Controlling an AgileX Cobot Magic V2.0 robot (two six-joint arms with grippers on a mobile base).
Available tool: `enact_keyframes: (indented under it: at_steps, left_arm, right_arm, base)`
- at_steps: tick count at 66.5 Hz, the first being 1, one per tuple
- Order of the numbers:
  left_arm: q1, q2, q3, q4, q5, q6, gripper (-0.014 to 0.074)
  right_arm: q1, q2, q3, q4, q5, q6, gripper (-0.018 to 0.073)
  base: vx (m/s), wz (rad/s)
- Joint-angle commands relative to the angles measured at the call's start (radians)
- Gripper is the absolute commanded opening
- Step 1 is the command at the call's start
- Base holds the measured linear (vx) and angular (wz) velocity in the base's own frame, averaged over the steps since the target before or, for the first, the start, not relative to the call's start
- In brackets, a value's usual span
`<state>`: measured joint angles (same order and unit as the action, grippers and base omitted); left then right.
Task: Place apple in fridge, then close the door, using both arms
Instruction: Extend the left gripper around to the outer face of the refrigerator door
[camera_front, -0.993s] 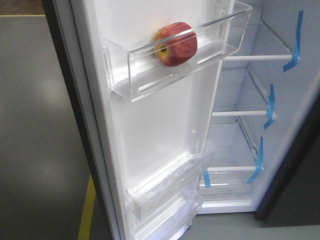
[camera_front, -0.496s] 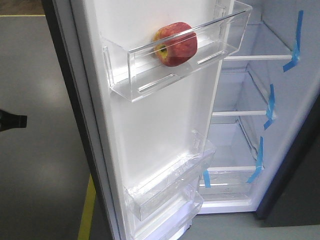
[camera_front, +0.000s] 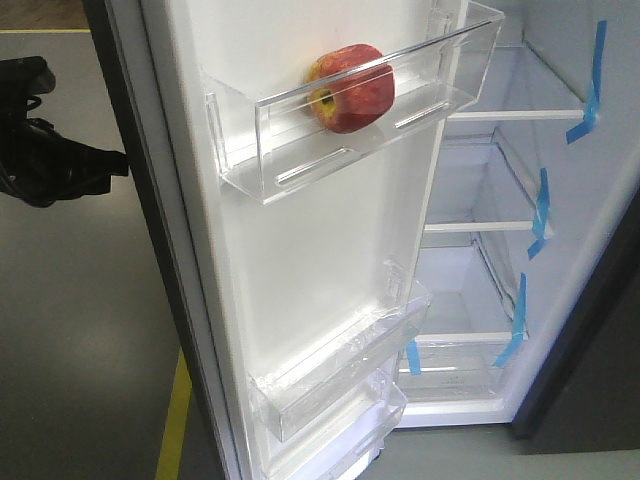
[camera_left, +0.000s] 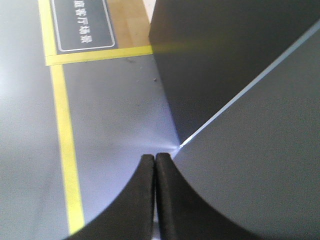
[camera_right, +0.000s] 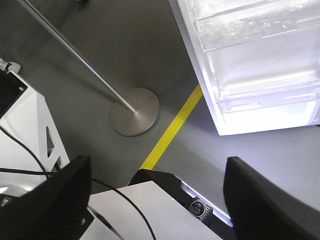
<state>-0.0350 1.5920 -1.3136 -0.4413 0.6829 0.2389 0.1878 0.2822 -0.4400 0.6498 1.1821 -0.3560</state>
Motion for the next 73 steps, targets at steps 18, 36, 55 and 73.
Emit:
enact_keyframes:
  at_steps: [18,36,55,73]
  left_arm:
    - [0.035,0.076,-0.128,-0.463,0.077,0.156,-0.0006]
    - [0.035,0.078,-0.128,-0.718,0.17,0.31,-0.0006]
    - [0.03,0.078,-0.128,-0.787,0.287,0.378,-0.0006]
    - [-0.013,0.075,-0.128,-0.789,0.33,0.422,-0.0006]
  right_arm:
    - [0.0,0.01,-0.024,0.041,-0.036,-0.012,0.0527]
    - [0.0,0.01,-0.024,0.041,-0.036,-0.012,0.0527]
    - [0.0,0.01,-0.024,0.041,-0.036,-0.012,0.0527]
    - [0.0,0.01,-0.024,0.041,-0.036,-0.013,0.0527]
  base:
    - [0.0,0.0]
    - [0.0,0.0]
    - [0.0,0.0]
    - [0.0,0.0]
